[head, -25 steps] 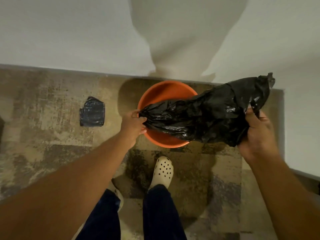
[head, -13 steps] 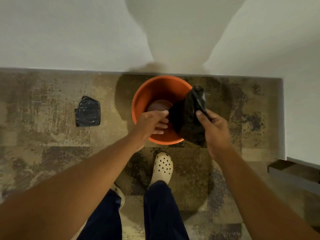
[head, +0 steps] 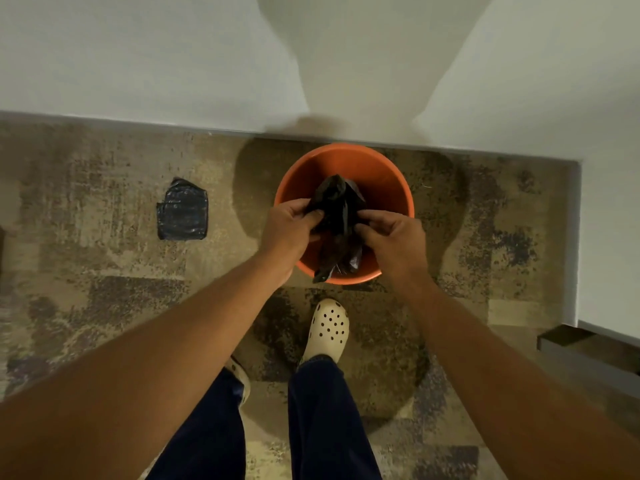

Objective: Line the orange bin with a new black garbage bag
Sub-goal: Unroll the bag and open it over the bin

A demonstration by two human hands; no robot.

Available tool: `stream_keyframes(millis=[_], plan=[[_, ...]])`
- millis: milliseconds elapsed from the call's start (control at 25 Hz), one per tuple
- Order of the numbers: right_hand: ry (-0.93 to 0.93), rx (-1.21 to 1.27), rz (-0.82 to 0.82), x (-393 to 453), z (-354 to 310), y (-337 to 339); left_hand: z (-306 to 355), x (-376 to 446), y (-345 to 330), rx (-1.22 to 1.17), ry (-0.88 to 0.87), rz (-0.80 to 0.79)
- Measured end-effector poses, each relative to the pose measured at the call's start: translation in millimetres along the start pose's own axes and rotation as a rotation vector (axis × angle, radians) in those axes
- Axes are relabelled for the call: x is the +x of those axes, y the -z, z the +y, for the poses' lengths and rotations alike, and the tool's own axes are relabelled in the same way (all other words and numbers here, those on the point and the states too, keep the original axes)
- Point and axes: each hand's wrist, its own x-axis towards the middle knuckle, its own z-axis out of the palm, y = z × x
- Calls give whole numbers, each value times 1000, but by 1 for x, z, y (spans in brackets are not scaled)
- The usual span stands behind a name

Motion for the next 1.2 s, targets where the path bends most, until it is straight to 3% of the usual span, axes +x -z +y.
stream_keyframes(millis=[120, 240, 360, 400, 480, 560, 640, 720, 840, 960, 1080, 1200], plan=[[-51, 16, 115, 6, 6, 10, 0, 7, 15, 60, -24, 74], [-108, 115, 209, 13, 11, 27, -2, 10, 30, 298, -191, 147], [-137, 160, 254, 14, 17, 41, -1, 7, 40, 512, -412, 393], [-143, 183, 252, 12, 18, 42, 0, 6, 42, 502, -415, 502], [-167, 259, 226, 4, 17, 41, 3, 3, 35, 269, -205, 583], [-205, 398, 191, -4, 16, 36, -1, -9, 16, 9, 110, 368], [-228, 487, 160, -12, 14, 31, -10, -27, -6, -34, 257, 128], [-229, 462, 142, -16, 13, 28, -22, -29, -17, -28, 251, 120], [-219, 438, 156, -14, 15, 36, -29, -19, -15, -78, 236, 313], [-292, 423, 288, -5, 24, 56, -26, -13, 7, -201, 232, 448], [-404, 434, 397, 0, 44, 76, -21, -8, 30, -434, 243, 457], [-544, 413, 431, -5, 63, 88, -21, -8, 36, -606, 267, 353]])
